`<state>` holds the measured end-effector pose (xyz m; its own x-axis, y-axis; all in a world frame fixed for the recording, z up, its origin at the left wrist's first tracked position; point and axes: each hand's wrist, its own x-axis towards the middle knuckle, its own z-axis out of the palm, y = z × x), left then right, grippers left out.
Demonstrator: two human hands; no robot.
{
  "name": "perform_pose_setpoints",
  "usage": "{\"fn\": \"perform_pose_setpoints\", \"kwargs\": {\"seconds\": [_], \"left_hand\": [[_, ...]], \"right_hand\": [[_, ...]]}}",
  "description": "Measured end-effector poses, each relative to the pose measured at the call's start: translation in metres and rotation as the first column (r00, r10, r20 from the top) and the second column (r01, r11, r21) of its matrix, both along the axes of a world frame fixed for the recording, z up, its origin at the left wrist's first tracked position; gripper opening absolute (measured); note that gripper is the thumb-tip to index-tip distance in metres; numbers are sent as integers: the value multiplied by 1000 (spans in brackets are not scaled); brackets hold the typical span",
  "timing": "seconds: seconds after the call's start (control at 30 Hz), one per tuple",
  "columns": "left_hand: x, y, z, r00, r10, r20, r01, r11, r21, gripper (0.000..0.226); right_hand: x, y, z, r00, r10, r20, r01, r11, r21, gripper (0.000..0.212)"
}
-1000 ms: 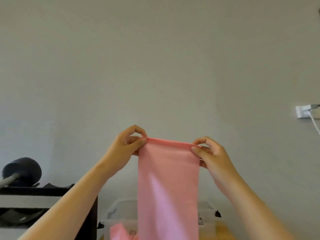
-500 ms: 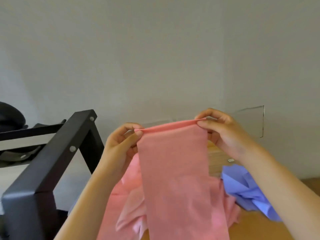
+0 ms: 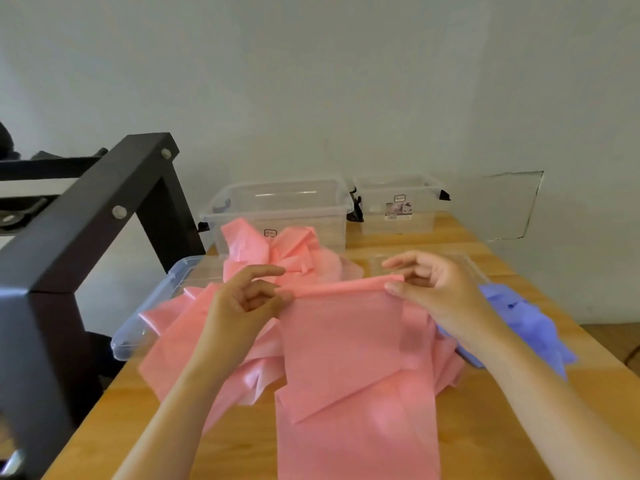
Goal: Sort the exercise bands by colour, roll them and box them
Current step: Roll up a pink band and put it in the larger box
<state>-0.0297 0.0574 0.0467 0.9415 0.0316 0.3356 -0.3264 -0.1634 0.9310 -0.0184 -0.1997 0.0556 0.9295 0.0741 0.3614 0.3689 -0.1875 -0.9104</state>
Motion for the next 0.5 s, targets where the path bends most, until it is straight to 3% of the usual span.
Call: {"fn": "perform_pose_setpoints", "kwargs": {"seconds": [0.13,0.2,0.33,0.5], "left_hand": [[-1,-8,-12,1000,23,-14,-22,999,42,14],[0,-14,-15,998,-6,-55,5,1000,-23,12],[-2,-19,-19,991,-72,-116,51,983,-176,11],[2,-15,-22,969,-185,-162,110,916,-386,19]], "right_hand": [[-1,-3,-18,998,-62,-16,61,996,-65,21],[-1,-4,-23,997,-70,-25,69,996,-57,19],[-3,-5,-27,995,-16,-99,19,999,28,18],[-4,-9,-29,981,107,-159,-63,964,258,24]]}}
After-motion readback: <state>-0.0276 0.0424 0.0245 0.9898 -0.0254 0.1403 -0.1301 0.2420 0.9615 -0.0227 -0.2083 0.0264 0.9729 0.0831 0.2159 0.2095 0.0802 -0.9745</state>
